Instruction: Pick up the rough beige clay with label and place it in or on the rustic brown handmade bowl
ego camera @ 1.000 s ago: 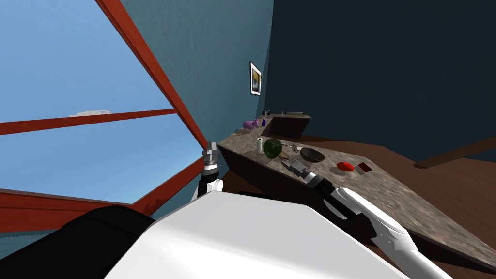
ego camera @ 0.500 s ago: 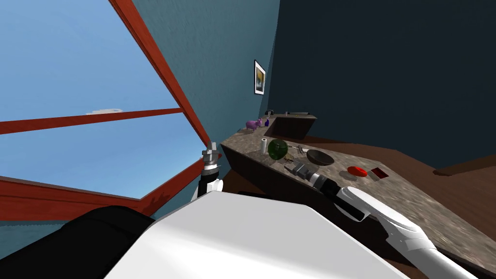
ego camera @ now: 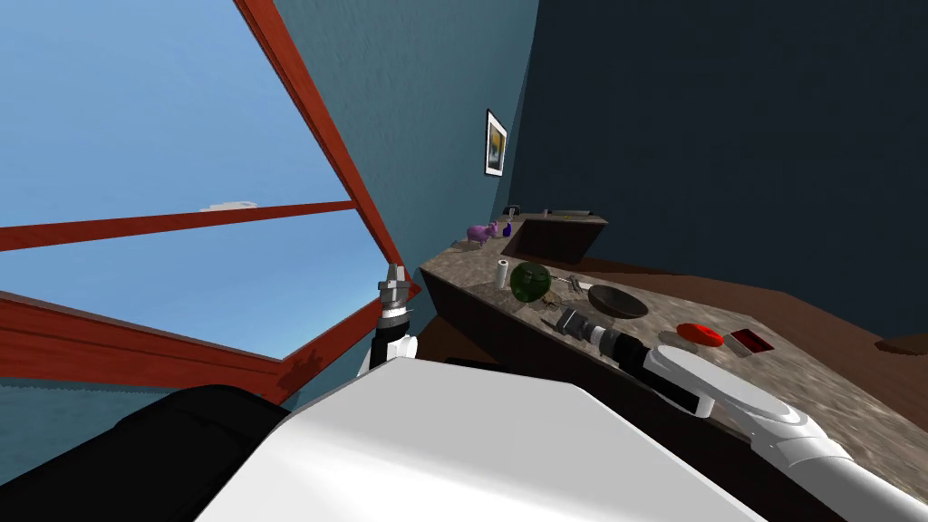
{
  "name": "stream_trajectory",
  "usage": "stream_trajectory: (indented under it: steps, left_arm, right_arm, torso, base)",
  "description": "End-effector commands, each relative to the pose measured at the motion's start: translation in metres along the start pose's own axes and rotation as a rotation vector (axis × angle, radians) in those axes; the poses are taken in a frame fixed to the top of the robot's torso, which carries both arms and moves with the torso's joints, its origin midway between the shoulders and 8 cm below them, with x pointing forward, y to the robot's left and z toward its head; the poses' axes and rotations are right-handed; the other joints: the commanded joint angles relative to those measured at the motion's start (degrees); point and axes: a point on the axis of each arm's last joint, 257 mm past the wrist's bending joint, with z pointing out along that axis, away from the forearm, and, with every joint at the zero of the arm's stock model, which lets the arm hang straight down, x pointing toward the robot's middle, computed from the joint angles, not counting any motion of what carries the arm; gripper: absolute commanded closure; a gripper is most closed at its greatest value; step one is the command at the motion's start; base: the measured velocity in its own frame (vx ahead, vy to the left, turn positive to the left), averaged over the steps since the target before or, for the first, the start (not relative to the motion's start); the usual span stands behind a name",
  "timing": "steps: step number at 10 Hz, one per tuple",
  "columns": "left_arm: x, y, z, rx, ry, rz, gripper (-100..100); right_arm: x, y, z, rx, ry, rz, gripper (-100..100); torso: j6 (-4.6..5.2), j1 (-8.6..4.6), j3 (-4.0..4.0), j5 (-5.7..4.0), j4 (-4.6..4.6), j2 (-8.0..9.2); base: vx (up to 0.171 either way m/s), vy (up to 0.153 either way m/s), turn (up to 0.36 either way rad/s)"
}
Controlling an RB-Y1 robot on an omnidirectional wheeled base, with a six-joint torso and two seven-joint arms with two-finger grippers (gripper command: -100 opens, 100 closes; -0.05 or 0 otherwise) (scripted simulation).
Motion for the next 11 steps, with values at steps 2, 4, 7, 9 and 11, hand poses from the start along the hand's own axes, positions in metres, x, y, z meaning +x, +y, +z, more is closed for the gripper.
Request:
stream_trajectory:
  steps: [2, 4, 7, 9, 11]
  left_arm:
    - [0.0, 0.0, 0.0, 0.0, 0.0, 0.0, 0]
    - [0.0, 0.0, 0.0, 0.0, 0.0, 0.0, 0]
    - [0.0, 0.0, 0.0, 0.0, 0.0, 0.0, 0]
    - [0.0, 0.0, 0.0, 0.0, 0.0, 0.0, 0]
    - [0.0, 0.0, 0.0, 0.0, 0.0, 0.0, 0]
  right_arm:
    - [0.017, -0.009, -0.009, -0.019, 0.063, -0.079, -100]
    - [0.045, -0.021, -0.022, -0.047, 0.155, -0.185, -100]
    - [0.071, -0.039, -0.041, -0.078, 0.252, -0.293, -100]
    - [0.082, -0.049, -0.052, -0.093, 0.298, -0.342, -100]
    - [0.101, -0.065, -0.07, -0.119, 0.376, -0.418, -100]
  torso:
    - [-0.03, 0.0, -0.01, 0.0, -0.01, -0.02]
    - [-0.02, -0.02, -0.01, -0.01, -0.01, -0.02]
    - [-0.02, -0.04, 0.0, -0.01, 0.0, 0.0]
    - [-0.01, -0.03, -0.02, -0.01, -0.01, -0.02]
    - [-0.01, -0.06, -0.01, -0.02, 0.0, -0.01]
  base:
    - [0.011, 0.026, 0.093]
    - [0.012, 0.031, 0.143]
    - [0.006, 0.022, 0.116]
    - [0.011, 0.02, 0.095]
    - [0.011, 0.012, 0.116]
